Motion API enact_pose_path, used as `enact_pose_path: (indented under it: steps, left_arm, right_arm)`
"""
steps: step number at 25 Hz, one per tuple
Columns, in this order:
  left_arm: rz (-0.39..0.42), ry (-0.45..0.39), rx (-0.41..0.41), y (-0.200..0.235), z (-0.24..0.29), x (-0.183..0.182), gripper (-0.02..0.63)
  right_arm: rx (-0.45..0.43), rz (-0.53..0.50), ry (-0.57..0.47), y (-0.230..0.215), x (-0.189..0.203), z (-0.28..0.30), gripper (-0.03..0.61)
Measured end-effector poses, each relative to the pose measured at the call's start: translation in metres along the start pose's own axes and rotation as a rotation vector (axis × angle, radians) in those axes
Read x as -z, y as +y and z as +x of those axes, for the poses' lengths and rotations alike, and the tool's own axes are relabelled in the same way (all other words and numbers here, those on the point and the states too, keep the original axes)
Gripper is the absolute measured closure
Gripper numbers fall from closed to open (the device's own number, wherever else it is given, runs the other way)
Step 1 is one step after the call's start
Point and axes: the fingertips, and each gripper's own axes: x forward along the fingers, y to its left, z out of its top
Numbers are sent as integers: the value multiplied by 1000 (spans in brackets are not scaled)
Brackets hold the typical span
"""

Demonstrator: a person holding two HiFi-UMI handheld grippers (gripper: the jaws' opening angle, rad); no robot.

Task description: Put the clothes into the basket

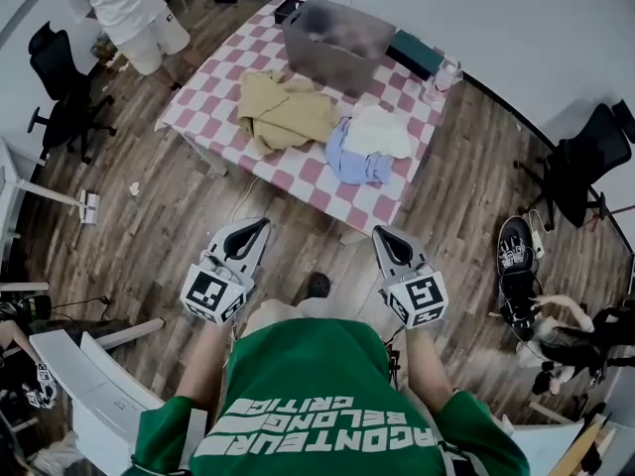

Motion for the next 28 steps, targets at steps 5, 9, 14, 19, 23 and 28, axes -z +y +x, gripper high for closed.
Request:
enact_pose_path:
  steps: [5, 9, 14, 19, 23, 28]
  left_arm:
    - [-9, 16, -6, 9, 9, 6, 611]
    - [-23, 26, -5, 23, 18, 9, 611]
    - [-40, 30, 22, 56, 35, 14, 612]
    - [-42, 25, 93, 101, 68, 15, 612]
    - [-48, 16, 143, 150, 90, 10, 612]
    - [-49, 22, 217, 212, 112, 3, 612]
  right_arm:
    - [-3, 10, 19, -11, 6, 12, 571]
    - [1, 15, 39, -20, 7, 24, 571]
    - [28, 18, 57, -29, 3, 50, 571]
    - [94, 42, 78, -42, -3, 86, 571]
    - [152, 68, 87, -51, -16, 127, 571]
    - [225, 101, 86, -56, -41, 175, 571]
